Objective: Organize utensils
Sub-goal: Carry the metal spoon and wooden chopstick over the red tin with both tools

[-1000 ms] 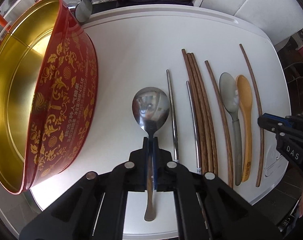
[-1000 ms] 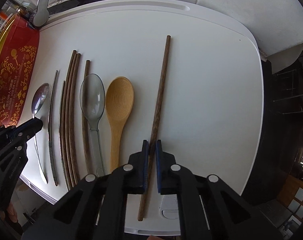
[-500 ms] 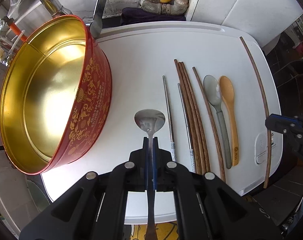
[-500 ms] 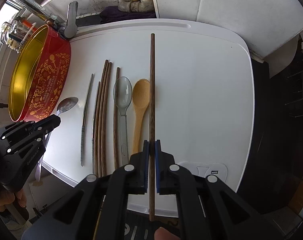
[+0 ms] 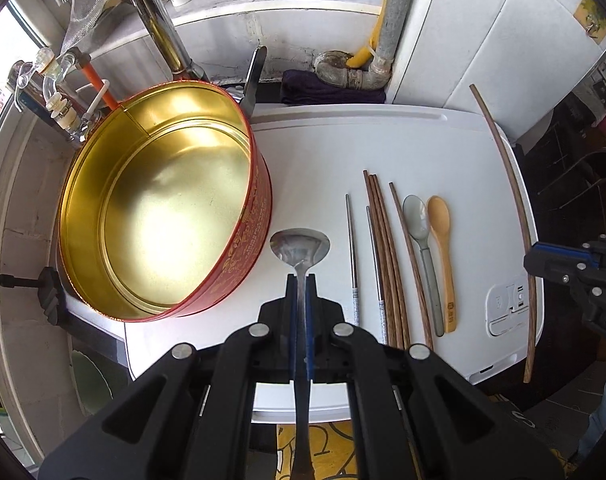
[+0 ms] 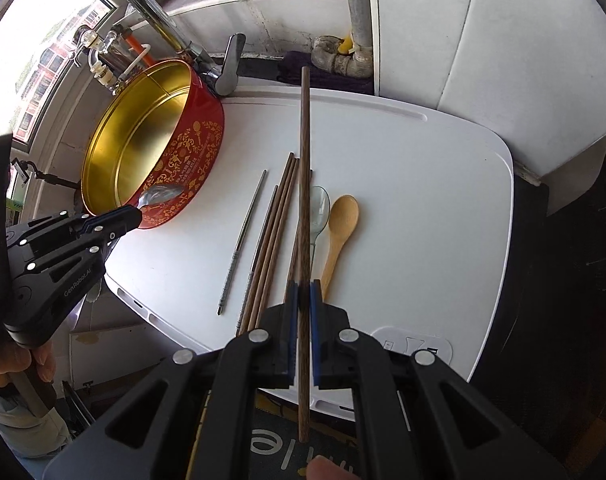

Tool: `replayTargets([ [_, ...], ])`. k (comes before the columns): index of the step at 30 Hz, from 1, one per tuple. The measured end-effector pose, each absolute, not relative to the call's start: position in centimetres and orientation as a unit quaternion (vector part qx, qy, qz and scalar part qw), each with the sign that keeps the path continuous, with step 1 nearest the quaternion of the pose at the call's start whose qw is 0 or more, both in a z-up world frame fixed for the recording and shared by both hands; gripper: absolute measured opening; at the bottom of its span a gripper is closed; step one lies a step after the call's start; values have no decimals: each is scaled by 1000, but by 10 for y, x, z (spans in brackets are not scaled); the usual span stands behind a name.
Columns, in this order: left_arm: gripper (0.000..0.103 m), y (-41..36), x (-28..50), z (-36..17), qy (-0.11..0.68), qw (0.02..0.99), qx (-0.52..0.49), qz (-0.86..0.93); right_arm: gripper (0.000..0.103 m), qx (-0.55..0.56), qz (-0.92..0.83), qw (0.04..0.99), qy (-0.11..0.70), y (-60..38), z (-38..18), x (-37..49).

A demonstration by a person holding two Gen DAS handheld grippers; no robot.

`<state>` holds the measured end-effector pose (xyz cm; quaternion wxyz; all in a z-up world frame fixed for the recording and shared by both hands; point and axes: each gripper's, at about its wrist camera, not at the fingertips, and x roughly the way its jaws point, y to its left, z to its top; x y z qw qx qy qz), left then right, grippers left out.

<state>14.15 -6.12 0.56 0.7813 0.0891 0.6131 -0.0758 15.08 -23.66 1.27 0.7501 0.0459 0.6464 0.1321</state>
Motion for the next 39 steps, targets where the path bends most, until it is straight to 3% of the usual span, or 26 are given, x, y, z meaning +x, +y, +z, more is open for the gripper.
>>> replayTargets([
  [23,4,75,246,-1,592,779,111,-176,6,53,105,734,669,-30,15,257],
  [39,4,120,301,-54,616,745,115,-230,6,53,50,688,722,29,-40,314],
])
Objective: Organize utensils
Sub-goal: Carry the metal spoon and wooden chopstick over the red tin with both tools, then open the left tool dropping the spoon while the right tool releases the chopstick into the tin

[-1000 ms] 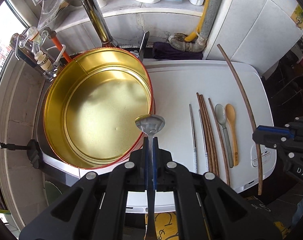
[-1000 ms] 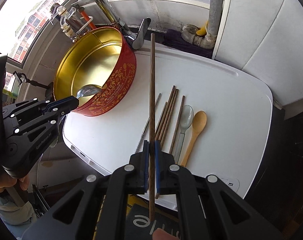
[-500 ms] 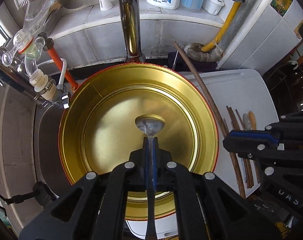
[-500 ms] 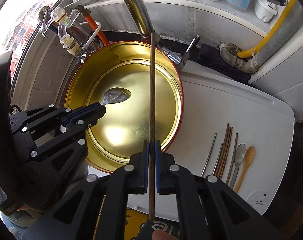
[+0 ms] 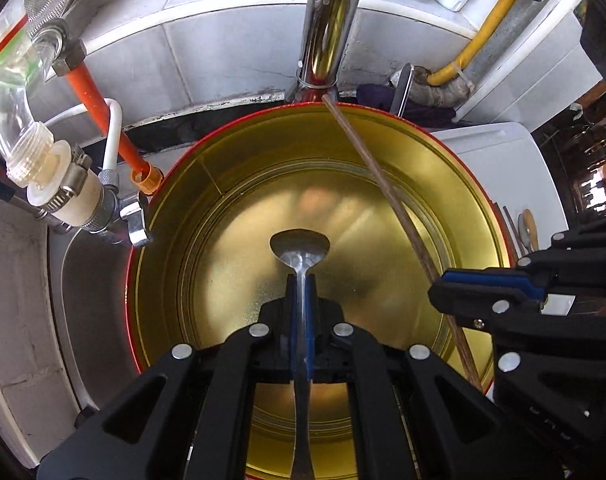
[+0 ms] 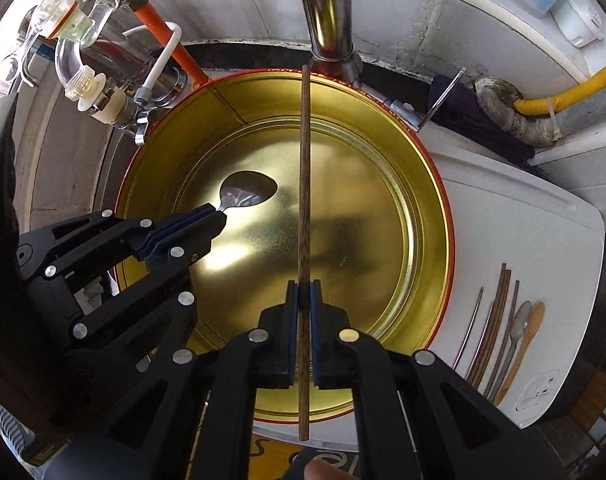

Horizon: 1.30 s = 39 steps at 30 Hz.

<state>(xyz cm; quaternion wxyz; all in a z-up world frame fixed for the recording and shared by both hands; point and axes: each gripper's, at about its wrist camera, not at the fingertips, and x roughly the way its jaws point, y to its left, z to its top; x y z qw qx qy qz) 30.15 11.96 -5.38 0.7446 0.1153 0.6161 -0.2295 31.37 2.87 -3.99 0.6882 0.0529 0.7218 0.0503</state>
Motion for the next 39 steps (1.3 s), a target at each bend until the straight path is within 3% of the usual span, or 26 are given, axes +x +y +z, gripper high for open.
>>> replayTargets([
  [10,4,126,307,-80,634,732,112,-225,6,50,42,665,744,27,-74,324],
  [24,6,125,290,-82,618,743,147,-210,8,55,36,662,747,27,-77,323],
  [25,13,123,290,-82,618,743,150,-210,22,58,36,660,748,27,-77,323],
  [26,33,122,289,-82,616,743,157,-209,34,61,34,660,748,26,-76,323],
  [27,45,121,287,-80,609,747,166,-208,52,67,32,662,746,26,-75,323],
  [28,62,120,286,-77,600,754,170,-207,58,68,28,663,745,26,-74,323],
  [39,64,115,283,-75,594,757,174,-211,62,66,25,662,747,27,-72,321],
])
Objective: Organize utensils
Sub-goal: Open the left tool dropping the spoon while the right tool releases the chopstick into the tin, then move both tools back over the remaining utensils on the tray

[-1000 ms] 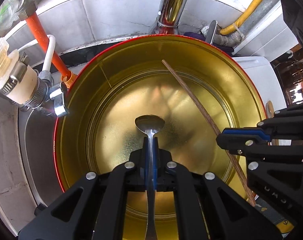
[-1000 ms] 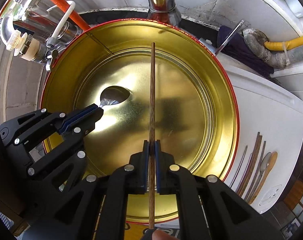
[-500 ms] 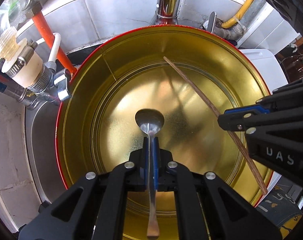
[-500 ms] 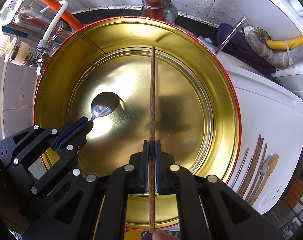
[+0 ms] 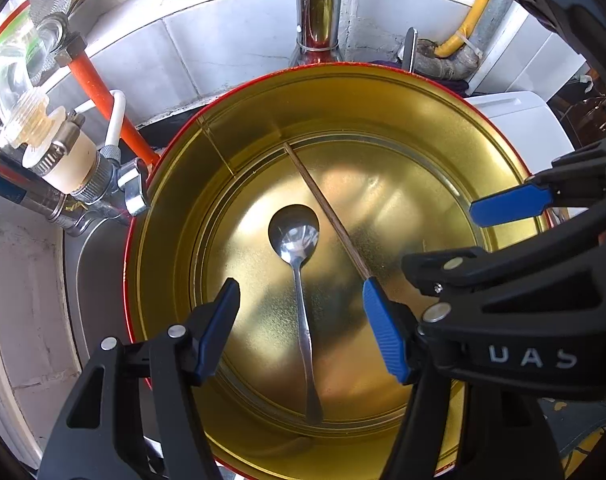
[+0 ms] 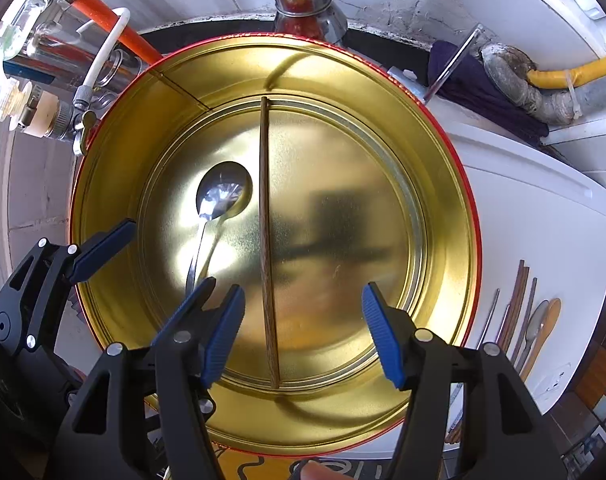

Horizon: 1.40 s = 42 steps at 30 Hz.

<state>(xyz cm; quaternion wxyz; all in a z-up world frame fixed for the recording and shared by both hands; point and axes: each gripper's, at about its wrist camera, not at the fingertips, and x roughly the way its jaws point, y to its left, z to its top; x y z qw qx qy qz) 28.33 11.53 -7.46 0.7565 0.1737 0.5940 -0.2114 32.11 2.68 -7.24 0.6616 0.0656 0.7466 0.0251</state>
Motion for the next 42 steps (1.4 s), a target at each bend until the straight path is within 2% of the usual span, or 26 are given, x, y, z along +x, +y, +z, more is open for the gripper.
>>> replayTargets([
  [6,64,119,279,-73,592,759,175,-209,64,62,28,662,746,24,-71,317],
  [8,64,120,276,-71,589,761,175,-208,69,54,26,665,744,23,-69,315],
  [12,66,122,269,-68,589,762,173,-207,90,56,22,680,730,14,-60,309],
  [13,68,123,267,-66,588,763,171,-206,92,60,21,683,727,11,-58,307],
  [22,68,100,240,-48,578,771,172,-204,94,75,10,704,707,-32,-43,286],
  [32,68,9,190,-24,554,771,176,-258,94,104,-26,725,680,-127,-35,221],
  [42,68,-53,143,-30,553,759,188,-288,94,127,-56,736,663,-205,-38,170],
])
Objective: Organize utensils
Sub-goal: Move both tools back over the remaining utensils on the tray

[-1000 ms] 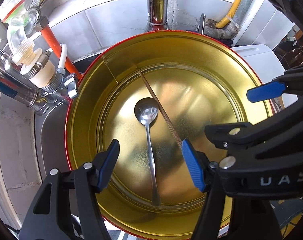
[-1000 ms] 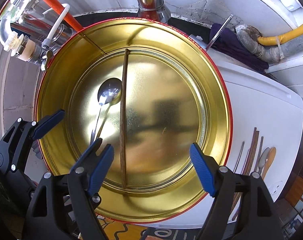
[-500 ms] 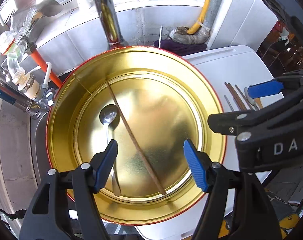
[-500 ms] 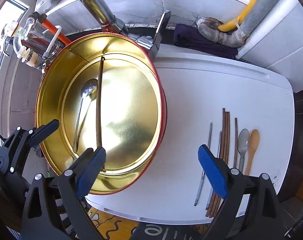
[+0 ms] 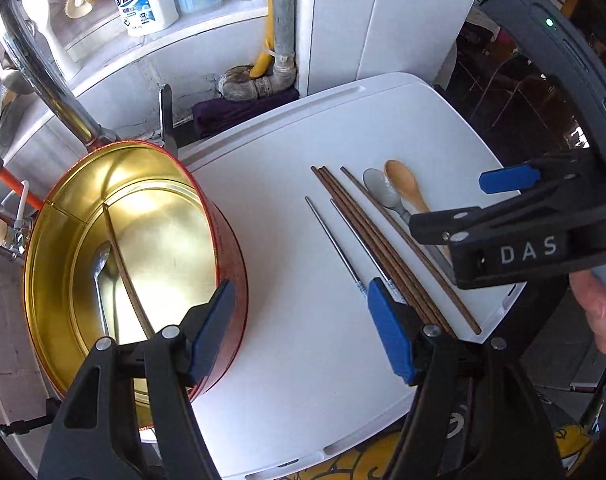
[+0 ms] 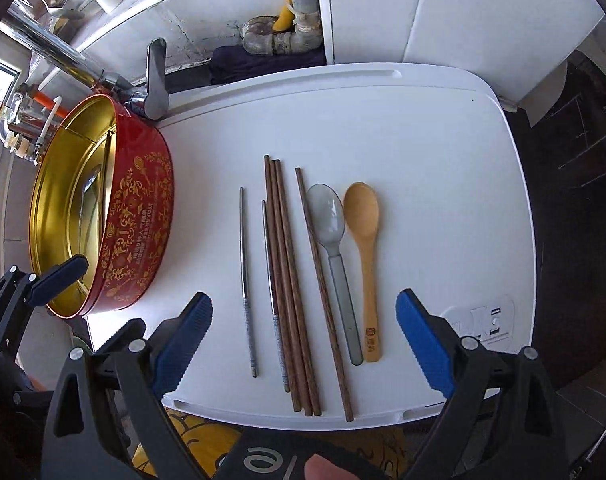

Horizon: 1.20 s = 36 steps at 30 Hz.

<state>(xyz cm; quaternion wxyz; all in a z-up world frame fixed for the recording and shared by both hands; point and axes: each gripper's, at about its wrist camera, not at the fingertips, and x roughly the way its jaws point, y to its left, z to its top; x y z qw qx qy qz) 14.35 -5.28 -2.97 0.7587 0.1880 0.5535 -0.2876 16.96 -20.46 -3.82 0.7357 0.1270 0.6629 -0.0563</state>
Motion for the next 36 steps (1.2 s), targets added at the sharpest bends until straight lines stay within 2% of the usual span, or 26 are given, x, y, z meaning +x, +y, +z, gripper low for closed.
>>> replayTargets([
  [15,68,-65,118,-42,492,821,164,-238,94,49,-155,831,532,-217,-13,123],
  [33,71,-70,120,-59,502,815,164,-239,94,62,-154,820,547,-221,-32,125],
  [36,74,-72,119,-61,504,813,166,-240,94,61,-152,818,552,-220,-35,127],
])
